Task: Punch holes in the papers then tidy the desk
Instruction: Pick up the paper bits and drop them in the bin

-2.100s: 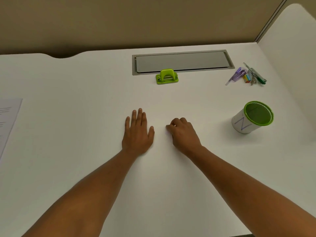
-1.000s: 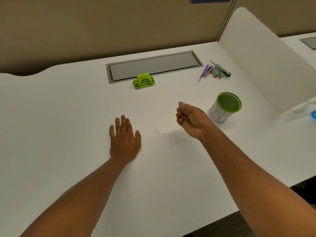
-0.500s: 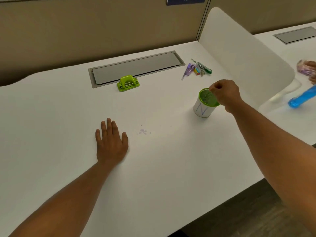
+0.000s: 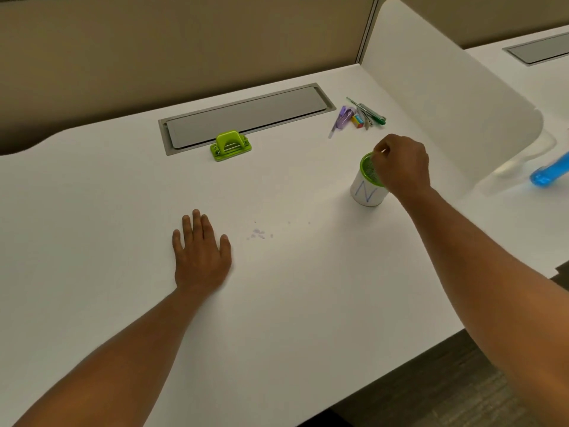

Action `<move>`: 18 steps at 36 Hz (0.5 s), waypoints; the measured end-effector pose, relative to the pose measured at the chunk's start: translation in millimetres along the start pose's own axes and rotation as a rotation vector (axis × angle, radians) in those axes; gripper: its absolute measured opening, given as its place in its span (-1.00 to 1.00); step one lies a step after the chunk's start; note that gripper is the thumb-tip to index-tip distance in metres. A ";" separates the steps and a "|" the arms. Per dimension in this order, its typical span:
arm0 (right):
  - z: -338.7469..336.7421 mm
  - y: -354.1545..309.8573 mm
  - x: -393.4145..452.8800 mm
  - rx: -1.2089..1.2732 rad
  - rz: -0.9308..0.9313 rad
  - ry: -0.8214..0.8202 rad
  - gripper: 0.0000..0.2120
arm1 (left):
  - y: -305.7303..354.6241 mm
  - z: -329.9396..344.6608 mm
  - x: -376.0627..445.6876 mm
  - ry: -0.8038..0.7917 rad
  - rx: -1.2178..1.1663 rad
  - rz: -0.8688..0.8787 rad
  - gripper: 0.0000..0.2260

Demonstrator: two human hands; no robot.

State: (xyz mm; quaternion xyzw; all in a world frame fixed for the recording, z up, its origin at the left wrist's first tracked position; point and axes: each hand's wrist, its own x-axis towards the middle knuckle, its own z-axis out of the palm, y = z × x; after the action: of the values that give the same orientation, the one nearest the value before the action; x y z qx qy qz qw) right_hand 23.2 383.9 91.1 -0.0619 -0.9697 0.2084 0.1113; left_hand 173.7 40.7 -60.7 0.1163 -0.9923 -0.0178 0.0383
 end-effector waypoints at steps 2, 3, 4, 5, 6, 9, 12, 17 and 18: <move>6.9 -12.1 -15.8 0.066 -0.069 -0.008 -0.80 | 1.0 -0.9 -0.7 0.007 0.005 -0.002 -0.39; 13.2 -18.6 -25.8 0.096 -0.113 -0.044 -0.82 | 1.4 -1.5 -0.9 0.009 0.007 -0.005 -0.40; 21.4 -25.2 -36.2 0.113 -0.159 -0.100 -0.83 | 1.7 -2.0 -1.0 0.007 0.011 -0.008 -0.40; 31.1 -30.8 -47.2 0.113 -0.198 -0.165 -0.84 | 1.9 -2.3 -1.4 0.007 0.018 -0.008 -0.41; 41.3 -35.4 -58.3 0.103 -0.220 -0.227 -0.84 | 2.0 -2.3 -1.9 0.009 0.026 -0.007 -0.41; 71.9 -42.5 -93.0 0.045 -0.199 -0.333 -0.77 | 2.2 -3.0 -1.6 0.004 0.020 -0.005 -0.42; 100.1 -44.8 -128.0 -0.044 -0.170 -0.384 -0.61 | 2.4 -3.4 -0.6 -0.010 0.020 -0.015 -0.41; 133.4 -50.2 -168.3 -0.201 -0.163 -0.494 -0.34 | 2.5 -4.7 0.8 -0.022 -0.002 -0.022 -0.40; 136.7 -52.6 -171.9 -0.200 -0.173 -0.492 -0.32 | 2.6 -5.1 0.9 -0.024 -0.009 -0.023 -0.39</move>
State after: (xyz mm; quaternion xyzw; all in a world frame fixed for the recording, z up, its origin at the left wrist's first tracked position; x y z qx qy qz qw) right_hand 152.6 254.3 -41.0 0.0630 -0.9850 0.1100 -0.1170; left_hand 172.6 42.8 -55.4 0.1274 -0.9912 -0.0241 0.0268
